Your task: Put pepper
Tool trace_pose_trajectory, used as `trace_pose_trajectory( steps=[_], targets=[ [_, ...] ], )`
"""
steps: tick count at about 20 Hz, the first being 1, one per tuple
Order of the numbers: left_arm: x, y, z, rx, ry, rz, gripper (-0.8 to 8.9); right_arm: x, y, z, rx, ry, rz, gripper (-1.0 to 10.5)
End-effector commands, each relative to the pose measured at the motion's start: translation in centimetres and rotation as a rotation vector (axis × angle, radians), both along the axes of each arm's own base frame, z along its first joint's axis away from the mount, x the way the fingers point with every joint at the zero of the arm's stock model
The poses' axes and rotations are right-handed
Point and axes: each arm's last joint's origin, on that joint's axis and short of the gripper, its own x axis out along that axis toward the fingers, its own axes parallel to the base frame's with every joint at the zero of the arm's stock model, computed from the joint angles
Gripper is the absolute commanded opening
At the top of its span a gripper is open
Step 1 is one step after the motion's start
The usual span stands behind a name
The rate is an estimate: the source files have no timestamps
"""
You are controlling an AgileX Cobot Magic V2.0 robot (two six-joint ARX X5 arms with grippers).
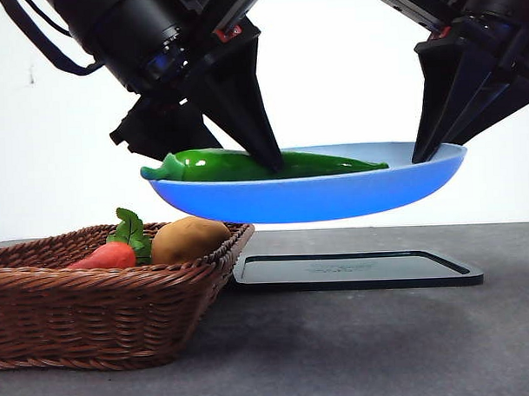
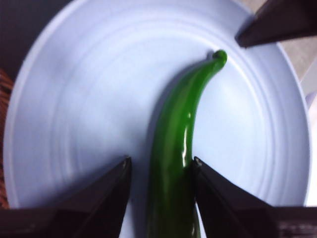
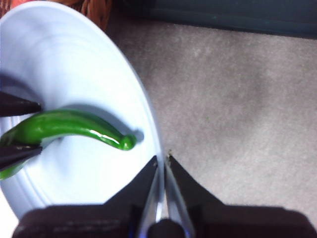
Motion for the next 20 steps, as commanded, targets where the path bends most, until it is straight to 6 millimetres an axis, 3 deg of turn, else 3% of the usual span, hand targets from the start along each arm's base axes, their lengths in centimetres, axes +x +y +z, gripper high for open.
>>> trace_pose_trajectory(
  steps=[1,11,15,20],
  targets=[
    [0.1,-0.6,0.3,-0.024,0.005,0.004,2.19,0.3,0.4,0.4,0.019,-0.01,0.006,0.0],
    [0.0,-0.6,4.7,-0.139,-0.046,-0.047,2.19,0.5,0.2,-0.5,-0.011,0.071,-0.016,0.0],
    [-1.3,1.1,7.4,-0.203,-0.12,-0.035,2.19,1.7,-1.4,-0.7,0.002,0.061,-0.101,0.0],
    [-4.4,4.0,11.1,-0.282,-0.23,-0.053,2.19,4.6,-4.4,-1.0,0.04,0.036,-0.232,0.0]
  ],
)
